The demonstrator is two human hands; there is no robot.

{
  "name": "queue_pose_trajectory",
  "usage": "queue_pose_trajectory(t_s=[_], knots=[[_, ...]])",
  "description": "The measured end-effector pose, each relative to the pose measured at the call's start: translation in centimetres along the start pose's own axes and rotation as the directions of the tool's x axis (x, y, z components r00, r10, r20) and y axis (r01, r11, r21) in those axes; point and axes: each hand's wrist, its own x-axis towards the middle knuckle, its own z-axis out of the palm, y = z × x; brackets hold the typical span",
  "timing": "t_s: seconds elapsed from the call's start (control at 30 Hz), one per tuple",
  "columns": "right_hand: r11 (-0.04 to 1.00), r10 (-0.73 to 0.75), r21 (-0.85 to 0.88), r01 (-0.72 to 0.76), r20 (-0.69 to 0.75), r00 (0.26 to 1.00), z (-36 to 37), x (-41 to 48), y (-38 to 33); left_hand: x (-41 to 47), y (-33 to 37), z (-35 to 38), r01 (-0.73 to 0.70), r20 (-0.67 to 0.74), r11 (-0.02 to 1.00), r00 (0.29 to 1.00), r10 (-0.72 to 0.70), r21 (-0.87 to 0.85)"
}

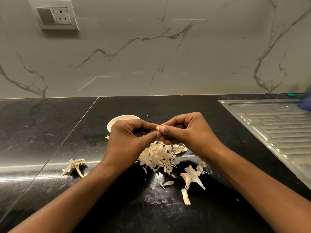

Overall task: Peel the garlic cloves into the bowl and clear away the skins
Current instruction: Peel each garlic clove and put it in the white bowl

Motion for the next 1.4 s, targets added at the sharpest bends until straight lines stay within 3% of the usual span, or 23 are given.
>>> queue_pose_trajectory(t_s=[0.3,0.5,0.7,0.83,0.97,1.17,1.4], knots=[[0.96,-0.131,-0.252,0.119,-0.035,0.991,0.0,0.2,0.4,-0.2,0.4,0.1,-0.056,0.004,0.993,0.998,0.056,0.1],[0.94,-0.175,-0.299,0.162,-0.018,0.984,0.0,0.2,0.7,-0.3,0.4,0.2,-0.03,0.029,0.997,0.999,0.028,0.072],[0.963,-0.137,-0.232,0.135,0.007,0.991,0.1,0.2,0.6,0.1,0.5,-0.2,0.172,0.058,0.973,0.985,-0.165,-0.155],[0.988,-0.077,-0.132,0.076,-0.002,0.997,-0.2,0.1,0.1,0.6,0.4,-0.3,0.339,0.118,0.857,0.94,-0.319,-0.388],[0.998,-0.037,-0.043,0.037,-0.012,0.999,-0.2,0.0,-0.2,0.7,0.7,-0.2,0.388,0.147,0.769,0.919,-0.366,-0.508],[1.0,-0.018,0.024,0.018,-0.001,1.0,-0.3,0.0,-0.3,0.7,0.9,-0.1,0.398,0.151,0.729,0.911,-0.383,-0.557],[0.999,-0.03,-0.011,0.03,-0.01,0.999,-0.3,0.1,-0.2,0.6,1.3,-0.4,0.408,0.172,0.761,0.911,-0.375,-0.504]])
